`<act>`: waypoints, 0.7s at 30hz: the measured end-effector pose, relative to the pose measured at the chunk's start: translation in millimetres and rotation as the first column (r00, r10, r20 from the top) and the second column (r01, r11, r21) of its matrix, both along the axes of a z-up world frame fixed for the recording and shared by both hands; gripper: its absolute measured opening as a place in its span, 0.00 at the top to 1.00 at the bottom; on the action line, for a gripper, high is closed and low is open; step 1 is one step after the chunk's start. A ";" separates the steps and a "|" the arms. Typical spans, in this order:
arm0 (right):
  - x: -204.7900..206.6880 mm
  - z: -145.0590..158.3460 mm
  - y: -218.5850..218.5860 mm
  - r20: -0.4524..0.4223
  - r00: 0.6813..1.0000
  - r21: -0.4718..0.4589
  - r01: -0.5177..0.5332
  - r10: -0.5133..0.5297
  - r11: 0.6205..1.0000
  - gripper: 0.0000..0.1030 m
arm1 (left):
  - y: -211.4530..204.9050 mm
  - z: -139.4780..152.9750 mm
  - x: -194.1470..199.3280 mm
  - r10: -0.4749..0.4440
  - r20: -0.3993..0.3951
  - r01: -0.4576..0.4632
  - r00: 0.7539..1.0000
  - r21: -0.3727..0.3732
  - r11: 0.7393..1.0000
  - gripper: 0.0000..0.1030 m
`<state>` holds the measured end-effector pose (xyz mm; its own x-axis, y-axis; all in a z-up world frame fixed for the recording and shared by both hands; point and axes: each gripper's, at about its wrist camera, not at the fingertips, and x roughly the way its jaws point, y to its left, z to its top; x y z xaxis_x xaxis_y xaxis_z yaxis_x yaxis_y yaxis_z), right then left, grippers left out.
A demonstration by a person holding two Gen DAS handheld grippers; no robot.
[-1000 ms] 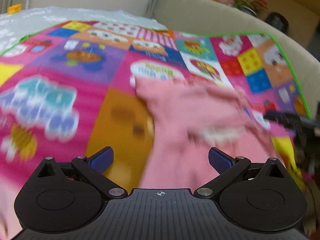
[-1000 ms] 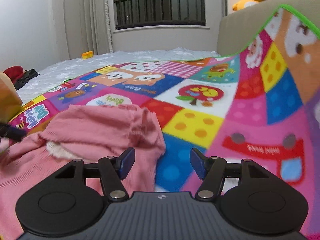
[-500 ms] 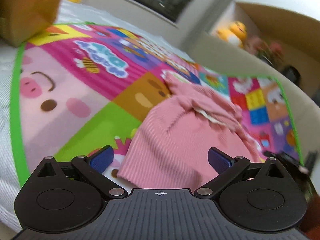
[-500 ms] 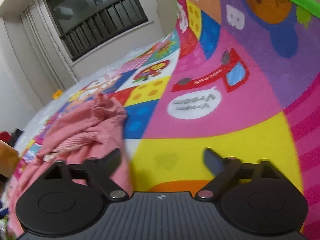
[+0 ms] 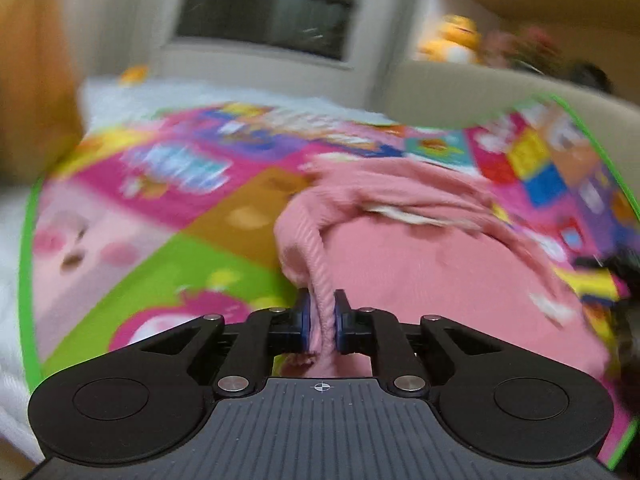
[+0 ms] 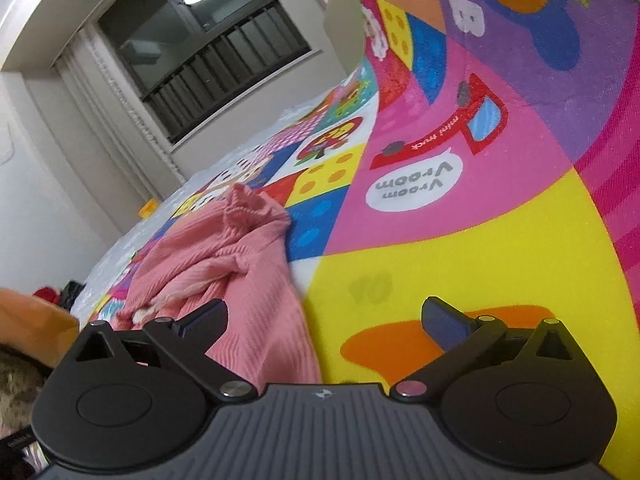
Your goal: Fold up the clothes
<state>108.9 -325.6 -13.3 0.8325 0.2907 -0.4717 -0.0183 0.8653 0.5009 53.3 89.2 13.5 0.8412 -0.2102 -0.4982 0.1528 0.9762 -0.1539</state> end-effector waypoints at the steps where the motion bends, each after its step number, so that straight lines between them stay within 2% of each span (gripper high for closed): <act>1: -2.9 0.1 1.7 0.005 1.000 -0.018 -0.005 0.005 1.000 0.00 | -10.8 3.5 -5.3 -0.047 0.015 0.047 0.999 0.042 0.998 0.89; 3: -8.8 -0.5 9.3 0.015 1.000 -0.078 -0.011 0.013 0.997 0.00 | -28.4 3.4 -13.4 -0.151 -0.001 0.150 0.989 0.071 0.986 0.87; 6: -16.5 -0.5 24.4 0.022 0.999 -0.190 -0.019 0.024 0.982 0.00 | -49.6 -9.5 -25.2 -0.286 -0.063 0.291 0.956 0.095 0.952 0.83; 9: -23.5 1.7 32.6 0.014 0.998 -0.241 -0.058 0.063 0.969 0.00 | -53.4 -16.3 -33.6 -0.348 -0.097 0.354 0.932 0.056 0.933 0.66; 10: -26.1 2.8 32.4 0.011 0.997 -0.241 -0.074 0.080 0.968 0.00 | -52.8 -16.0 -37.5 -0.366 -0.098 0.371 0.925 0.035 0.928 0.56; 13: -35.4 6.6 25.0 0.008 0.996 -0.215 -0.085 0.089 0.973 0.00 | -44.8 -2.0 -47.3 -0.377 -0.052 0.378 0.925 0.004 0.926 0.40; 14: -39.2 7.6 21.5 0.008 0.997 -0.206 -0.076 0.080 0.976 0.00 | -41.3 3.8 -49.2 -0.356 -0.032 0.357 0.934 0.006 0.934 0.32; 16: -46.7 8.5 14.7 0.007 0.998 -0.189 -0.060 0.062 0.980 0.00 | -33.6 15.7 -53.1 -0.294 0.018 0.294 0.956 0.011 0.956 0.25; 19: -62.6 8.3 9.3 0.012 0.998 -0.196 -0.058 0.062 0.979 0.00 | -19.4 24.8 -54.3 -0.133 0.091 0.133 0.987 0.006 0.991 0.18; 21: -73.9 9.1 9.2 0.022 0.997 -0.201 -0.068 0.074 0.977 0.00 | -12.8 22.1 -48.0 -0.020 0.094 0.021 0.995 -0.008 1.000 0.15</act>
